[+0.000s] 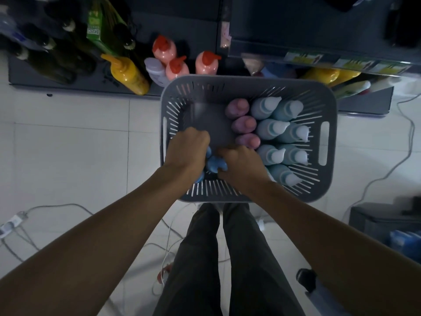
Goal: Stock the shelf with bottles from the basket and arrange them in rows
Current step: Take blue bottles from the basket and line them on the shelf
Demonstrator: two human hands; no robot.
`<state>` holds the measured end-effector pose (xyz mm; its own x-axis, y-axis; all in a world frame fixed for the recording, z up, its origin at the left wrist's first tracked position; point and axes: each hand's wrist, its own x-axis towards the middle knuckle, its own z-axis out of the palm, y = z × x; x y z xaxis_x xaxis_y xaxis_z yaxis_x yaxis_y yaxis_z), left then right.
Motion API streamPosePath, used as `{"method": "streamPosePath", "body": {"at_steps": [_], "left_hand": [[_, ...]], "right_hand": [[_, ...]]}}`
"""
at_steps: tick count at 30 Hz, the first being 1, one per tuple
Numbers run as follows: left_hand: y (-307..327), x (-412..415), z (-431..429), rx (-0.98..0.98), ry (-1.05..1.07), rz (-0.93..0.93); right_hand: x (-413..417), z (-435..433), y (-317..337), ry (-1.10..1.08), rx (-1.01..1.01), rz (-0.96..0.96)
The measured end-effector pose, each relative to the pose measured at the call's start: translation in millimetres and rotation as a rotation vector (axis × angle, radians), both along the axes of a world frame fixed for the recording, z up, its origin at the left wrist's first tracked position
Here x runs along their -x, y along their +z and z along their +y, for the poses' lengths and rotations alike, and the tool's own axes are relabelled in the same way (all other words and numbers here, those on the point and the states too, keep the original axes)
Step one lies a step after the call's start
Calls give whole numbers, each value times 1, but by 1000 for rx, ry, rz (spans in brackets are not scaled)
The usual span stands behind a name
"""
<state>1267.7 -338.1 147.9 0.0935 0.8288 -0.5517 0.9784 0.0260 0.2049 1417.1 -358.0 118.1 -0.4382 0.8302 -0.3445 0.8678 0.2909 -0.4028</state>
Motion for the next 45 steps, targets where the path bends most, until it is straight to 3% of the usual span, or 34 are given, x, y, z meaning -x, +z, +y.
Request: {"method": "streamPosePath", "body": {"at_steps": [9,14,18,23,29,45], "left_hand": [[71,-4,20,-116,-69,135],[138,-16,39,-137,-113,155],[196,-35,51,-236,-126,131],[258,-56,68,-369,-174,96],[325,-80,84,-400,-229,41],[433,-168,120,-630,-326,-155]], "right_hand": [[-14,22,77,-63,-188,8],[-32,40,144,-26,-160,-29],[-47,56,200,-6,-220,-85],[-67,71,263,-66,-298,-3],[-96,84,320,-143,-396,-10],[-203,103,449,-319,-531,-9]]}}
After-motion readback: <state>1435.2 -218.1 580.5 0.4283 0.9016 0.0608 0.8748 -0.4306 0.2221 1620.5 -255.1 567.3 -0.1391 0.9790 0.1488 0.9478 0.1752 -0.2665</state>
